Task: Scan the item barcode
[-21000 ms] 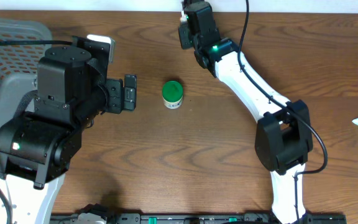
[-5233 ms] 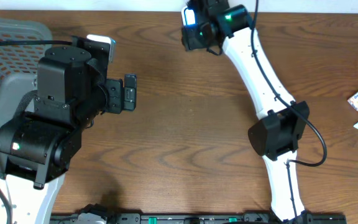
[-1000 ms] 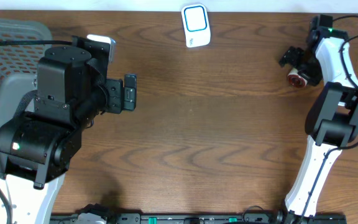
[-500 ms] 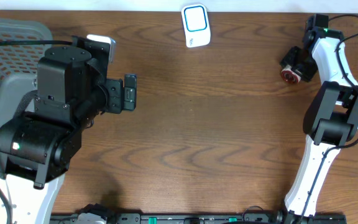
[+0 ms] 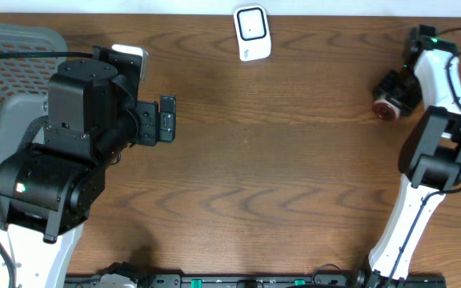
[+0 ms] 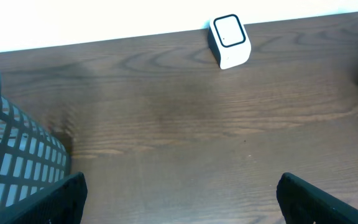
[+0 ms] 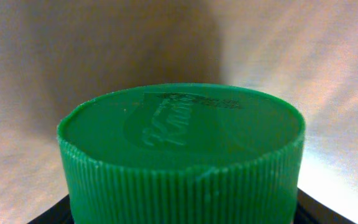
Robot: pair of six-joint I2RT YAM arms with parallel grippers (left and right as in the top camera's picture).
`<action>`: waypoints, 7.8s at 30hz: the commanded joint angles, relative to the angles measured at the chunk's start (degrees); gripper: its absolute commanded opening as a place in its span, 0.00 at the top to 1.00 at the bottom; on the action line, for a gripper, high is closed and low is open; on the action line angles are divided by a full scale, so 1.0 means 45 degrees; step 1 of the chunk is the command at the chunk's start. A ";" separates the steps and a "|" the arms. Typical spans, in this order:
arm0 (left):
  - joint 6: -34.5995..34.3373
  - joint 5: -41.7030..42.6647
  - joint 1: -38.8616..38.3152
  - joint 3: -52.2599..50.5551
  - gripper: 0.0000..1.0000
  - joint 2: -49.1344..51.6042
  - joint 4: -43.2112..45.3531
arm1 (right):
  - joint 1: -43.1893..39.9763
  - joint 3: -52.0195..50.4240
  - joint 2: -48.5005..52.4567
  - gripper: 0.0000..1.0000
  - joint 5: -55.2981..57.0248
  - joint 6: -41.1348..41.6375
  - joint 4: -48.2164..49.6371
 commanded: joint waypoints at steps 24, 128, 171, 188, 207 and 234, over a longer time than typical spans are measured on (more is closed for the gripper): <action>-0.0063 -0.0160 0.0058 -0.0049 0.02 -0.0010 0.0000 | -0.5110 0.0073 -0.0729 0.47 0.0918 -0.0685 -0.0826; -0.0063 -0.0160 0.0058 -0.0049 0.02 -0.0010 0.0000 | 1.3007 0.4799 -0.9768 0.01 0.7854 -0.2409 -0.2132; -0.0063 -0.0160 0.0058 -0.0049 0.02 -0.0010 0.0000 | 1.0418 0.1690 -1.1006 0.01 0.3599 -0.6125 0.5319; -0.0063 -0.0160 0.0058 -0.0049 0.02 -0.0010 0.0000 | 0.7019 -1.2531 -1.9443 0.01 0.0729 -0.6105 1.3828; -0.0063 -0.0160 0.0058 -0.0049 0.02 -0.0010 0.0000 | 0.3876 -2.4310 -3.0337 0.01 0.0369 -0.3774 1.7325; -0.0063 -0.0160 0.0058 -0.0049 0.02 -0.0010 0.0000 | 0.3589 -2.6223 -3.0634 0.01 0.0729 -0.3628 1.4222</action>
